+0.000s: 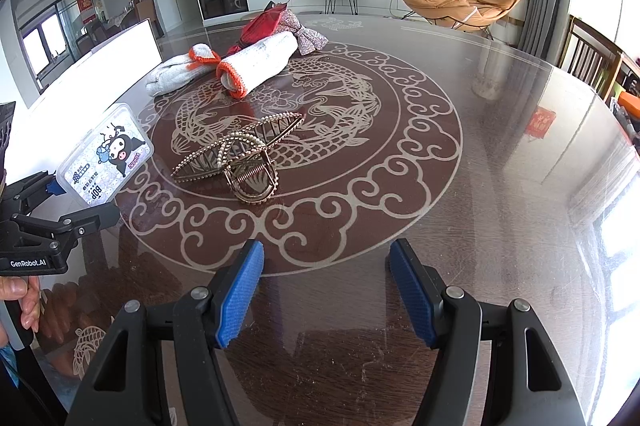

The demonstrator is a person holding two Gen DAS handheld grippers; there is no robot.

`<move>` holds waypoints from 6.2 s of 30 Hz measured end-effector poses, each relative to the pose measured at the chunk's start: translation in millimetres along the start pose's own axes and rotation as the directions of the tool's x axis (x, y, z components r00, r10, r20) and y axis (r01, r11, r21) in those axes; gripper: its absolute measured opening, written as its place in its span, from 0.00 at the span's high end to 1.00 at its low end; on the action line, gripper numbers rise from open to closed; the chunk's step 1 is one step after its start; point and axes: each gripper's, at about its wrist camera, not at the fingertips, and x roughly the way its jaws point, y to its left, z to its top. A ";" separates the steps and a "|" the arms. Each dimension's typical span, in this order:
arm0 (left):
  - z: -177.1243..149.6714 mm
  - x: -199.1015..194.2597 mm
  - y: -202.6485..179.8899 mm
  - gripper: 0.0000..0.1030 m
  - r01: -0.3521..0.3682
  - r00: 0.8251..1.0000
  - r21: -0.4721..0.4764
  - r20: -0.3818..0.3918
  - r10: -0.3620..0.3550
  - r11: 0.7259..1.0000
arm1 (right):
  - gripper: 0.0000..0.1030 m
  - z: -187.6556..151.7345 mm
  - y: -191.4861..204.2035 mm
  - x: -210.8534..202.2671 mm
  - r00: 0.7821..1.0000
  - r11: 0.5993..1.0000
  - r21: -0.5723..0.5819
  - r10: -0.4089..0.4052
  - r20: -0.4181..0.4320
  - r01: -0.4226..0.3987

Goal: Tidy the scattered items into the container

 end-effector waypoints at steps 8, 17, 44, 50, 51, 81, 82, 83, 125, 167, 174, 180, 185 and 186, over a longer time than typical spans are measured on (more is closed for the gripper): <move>0.5 1.3 -1.9 0.14 -0.008 1.000 0.007 -0.004 0.008 1.000 | 0.35 0.0 -0.3 0.0 1.000 1.000 0.000 0.000 0.000 0.000; 0.4 2.4 -2.0 0.11 -0.012 1.000 0.007 -0.007 0.013 1.000 | 0.35 0.4 0.3 0.2 1.000 1.000 -0.001 -0.001 0.000 0.001; 0.1 3.0 3.8 0.03 -0.015 1.000 -0.025 -0.013 0.015 1.000 | 0.35 0.5 0.4 0.2 1.000 1.000 -0.003 -0.002 -0.001 0.002; -0.2 2.8 3.9 0.03 -0.015 1.000 -0.025 -0.013 0.015 1.000 | 0.35 0.5 0.4 0.2 1.000 1.000 -0.003 -0.002 -0.001 0.002; -0.1 2.8 3.6 0.03 -0.015 1.000 -0.025 -0.013 0.015 1.000 | 0.35 0.5 0.3 0.2 1.000 1.000 -0.002 -0.001 -0.001 0.001; -1.8 -3.4 14.5 0.02 0.056 0.998 -0.098 0.025 -0.054 0.994 | 0.36 71.7 63.2 54.2 0.993 0.997 0.060 -0.047 -0.112 0.054; -1.7 -3.1 14.4 0.02 0.054 0.998 -0.096 0.024 -0.052 0.994 | 0.36 68.2 62.2 51.7 0.993 0.997 0.042 -0.053 -0.107 0.058; -1.5 -3.0 13.9 0.02 0.052 0.999 -0.094 0.023 -0.050 0.994 | 0.36 63.8 60.9 47.4 0.993 0.998 0.029 -0.057 -0.100 0.060; -0.2 5.1 -0.7 0.00 -0.050 0.998 -0.010 -0.036 0.050 0.999 | 0.33 25.6 9.0 18.3 1.000 1.000 0.011 0.005 -0.001 -0.005; 17.1 14.4 -1.2 0.00 -0.049 0.991 -0.007 -0.121 0.048 0.999 | 0.31 26.1 14.5 22.4 0.999 0.999 -0.030 -0.033 -0.015 0.032; 15.9 13.7 0.1 0.00 -0.062 0.992 -0.020 -0.116 0.059 0.998 | 0.31 26.0 14.7 22.5 0.999 0.999 -0.030 -0.033 -0.015 0.033; 16.9 -1.4 -9.8 0.69 -0.062 0.995 -0.011 -0.084 0.061 0.998 | 0.33 24.6 11.6 19.0 1.000 1.000 -0.021 -0.020 -0.010 0.020; 11.8 -14.3 -27.7 0.69 -0.056 0.996 0.029 -0.067 0.058 0.998 | 0.34 18.0 -1.1 9.2 1.000 0.999 0.036 0.024 0.008 -0.024; 10.3 -18.3 -28.9 0.69 -0.044 0.997 0.016 -0.059 0.045 0.999 | 0.34 15.3 -3.7 5.7 1.000 0.999 0.046 0.026 0.014 -0.027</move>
